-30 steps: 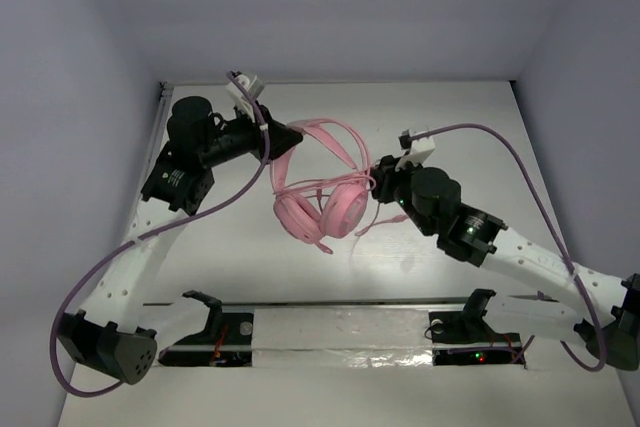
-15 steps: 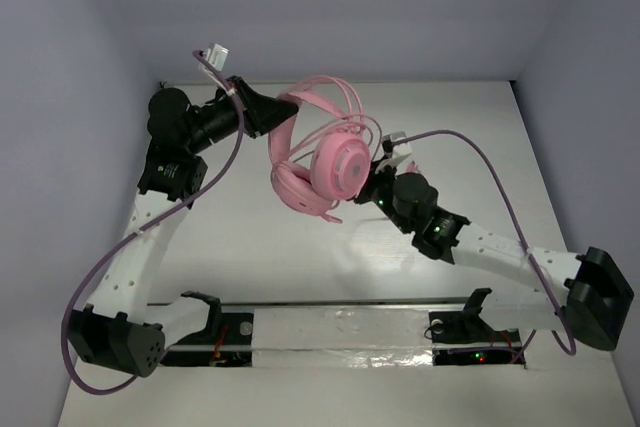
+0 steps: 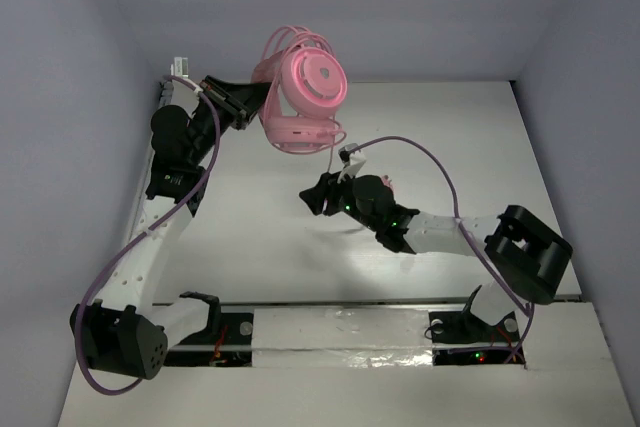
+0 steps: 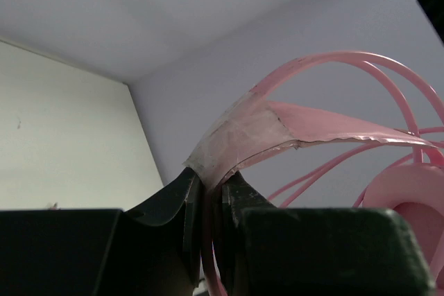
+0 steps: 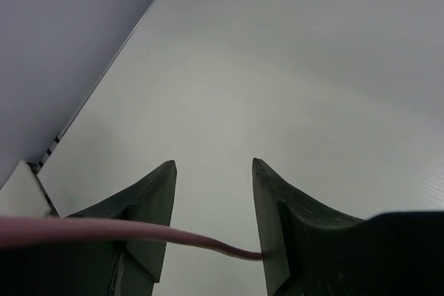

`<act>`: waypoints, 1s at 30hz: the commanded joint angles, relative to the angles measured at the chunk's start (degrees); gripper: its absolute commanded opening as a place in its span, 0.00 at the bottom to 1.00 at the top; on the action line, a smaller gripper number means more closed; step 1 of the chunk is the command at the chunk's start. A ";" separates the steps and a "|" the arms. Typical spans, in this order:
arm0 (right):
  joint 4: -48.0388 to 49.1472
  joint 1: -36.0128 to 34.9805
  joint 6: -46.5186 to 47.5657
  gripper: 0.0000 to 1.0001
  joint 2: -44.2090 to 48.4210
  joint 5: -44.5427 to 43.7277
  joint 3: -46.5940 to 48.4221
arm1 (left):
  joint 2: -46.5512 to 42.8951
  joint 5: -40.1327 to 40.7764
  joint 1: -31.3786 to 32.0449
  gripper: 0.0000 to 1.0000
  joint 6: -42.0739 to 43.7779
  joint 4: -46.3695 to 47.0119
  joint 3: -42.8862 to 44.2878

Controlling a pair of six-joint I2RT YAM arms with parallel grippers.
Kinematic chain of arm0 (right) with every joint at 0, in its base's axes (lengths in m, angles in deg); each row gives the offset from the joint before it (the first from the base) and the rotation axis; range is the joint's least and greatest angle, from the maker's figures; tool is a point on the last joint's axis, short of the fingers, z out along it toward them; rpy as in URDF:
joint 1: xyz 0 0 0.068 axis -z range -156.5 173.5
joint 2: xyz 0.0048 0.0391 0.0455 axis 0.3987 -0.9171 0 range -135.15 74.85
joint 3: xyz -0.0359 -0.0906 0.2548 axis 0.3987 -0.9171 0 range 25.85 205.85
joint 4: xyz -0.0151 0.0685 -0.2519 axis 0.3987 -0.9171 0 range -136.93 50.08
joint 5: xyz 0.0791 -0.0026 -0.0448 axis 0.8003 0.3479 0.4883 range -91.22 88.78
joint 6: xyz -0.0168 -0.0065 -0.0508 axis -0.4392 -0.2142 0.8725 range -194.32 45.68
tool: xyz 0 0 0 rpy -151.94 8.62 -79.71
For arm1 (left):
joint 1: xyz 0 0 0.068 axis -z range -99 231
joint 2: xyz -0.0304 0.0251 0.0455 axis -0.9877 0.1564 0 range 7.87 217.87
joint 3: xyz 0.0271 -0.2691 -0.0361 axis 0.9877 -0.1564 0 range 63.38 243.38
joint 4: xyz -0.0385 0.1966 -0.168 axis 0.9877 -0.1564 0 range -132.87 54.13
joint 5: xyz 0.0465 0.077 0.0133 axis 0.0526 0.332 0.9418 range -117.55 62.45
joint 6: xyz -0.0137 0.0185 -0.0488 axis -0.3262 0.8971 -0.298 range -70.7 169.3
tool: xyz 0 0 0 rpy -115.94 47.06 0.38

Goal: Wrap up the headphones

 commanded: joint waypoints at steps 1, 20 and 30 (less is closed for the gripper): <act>6.08 -2.46 -2.25 0.54 -2.95 3.66 3.80 | -4.44 11.68 -0.31 0.00 -8.91 7.72 -1.16; 2.76 -15.56 -4.71 0.18 3.62 16.58 1.96 | -4.45 52.03 8.12 0.00 22.08 -6.33 0.24; -23.26 -15.56 1.09 0.00 23.49 11.57 7.84 | -3.47 68.73 18.49 0.00 40.22 -6.52 -1.25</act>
